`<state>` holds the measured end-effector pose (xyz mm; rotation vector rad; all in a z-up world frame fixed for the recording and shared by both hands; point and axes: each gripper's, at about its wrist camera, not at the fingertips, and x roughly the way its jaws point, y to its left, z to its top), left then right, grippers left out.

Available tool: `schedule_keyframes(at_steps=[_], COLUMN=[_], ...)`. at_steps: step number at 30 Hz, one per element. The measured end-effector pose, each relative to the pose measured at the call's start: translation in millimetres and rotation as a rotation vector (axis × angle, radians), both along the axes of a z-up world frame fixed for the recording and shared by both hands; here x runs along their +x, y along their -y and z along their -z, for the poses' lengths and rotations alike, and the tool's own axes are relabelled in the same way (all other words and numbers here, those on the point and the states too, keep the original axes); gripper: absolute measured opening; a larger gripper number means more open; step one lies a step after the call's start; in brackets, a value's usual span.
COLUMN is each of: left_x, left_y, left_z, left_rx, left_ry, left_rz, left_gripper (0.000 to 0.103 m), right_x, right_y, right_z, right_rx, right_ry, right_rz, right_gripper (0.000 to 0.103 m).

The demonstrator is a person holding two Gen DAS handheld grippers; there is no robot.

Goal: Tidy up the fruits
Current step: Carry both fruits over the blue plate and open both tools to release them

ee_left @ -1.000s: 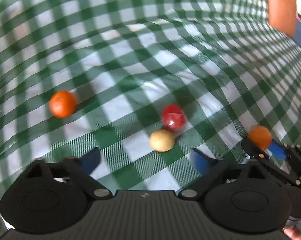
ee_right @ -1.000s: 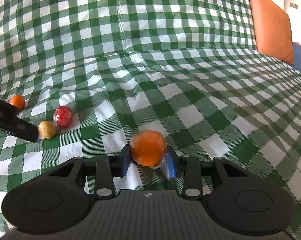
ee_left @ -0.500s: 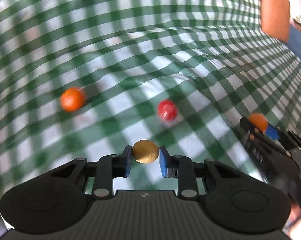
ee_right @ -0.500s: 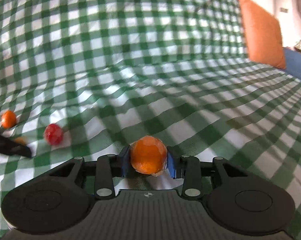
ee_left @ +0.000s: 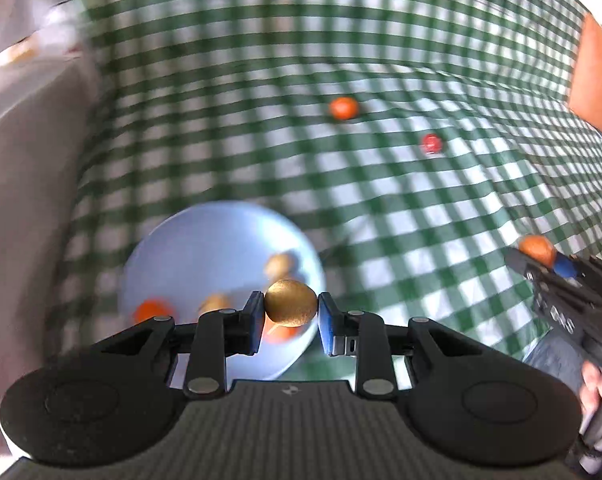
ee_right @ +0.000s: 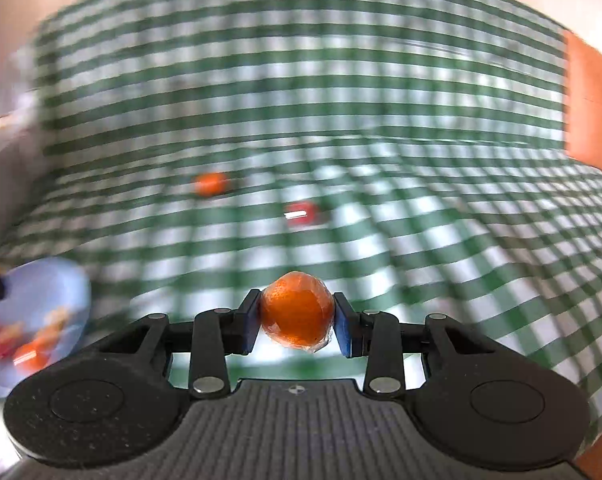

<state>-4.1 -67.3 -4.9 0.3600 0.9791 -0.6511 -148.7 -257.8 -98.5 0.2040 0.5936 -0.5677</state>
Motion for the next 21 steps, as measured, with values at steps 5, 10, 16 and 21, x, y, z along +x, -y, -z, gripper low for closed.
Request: schedule_keyframes(at_steps=[5, 10, 16, 21], left_x=[-18, -37, -47, -45], left_y=[-67, -113, -141, -155], left_z=[-17, -26, -28, -31], left_rx=[-0.029, -0.061, -0.089, -0.126], left_ry=[0.036, 0.053, 0.068, 0.065], left_rz=[-0.092, -0.140, -0.169, -0.202], left_gripper=[0.031, 0.031, 0.031, 0.031], right_x=[5, 8, 12, 8], right_y=[-81, -154, -191, -202], right_z=[-29, -54, -62, -61], right_rx=[0.027, -0.108, -0.076, -0.095], right_ry=[0.000, 0.012, -0.021, -0.049], right_rz=[-0.225, -0.431, -0.492, -0.502], right_gripper=[0.039, 0.039, 0.039, 0.039])
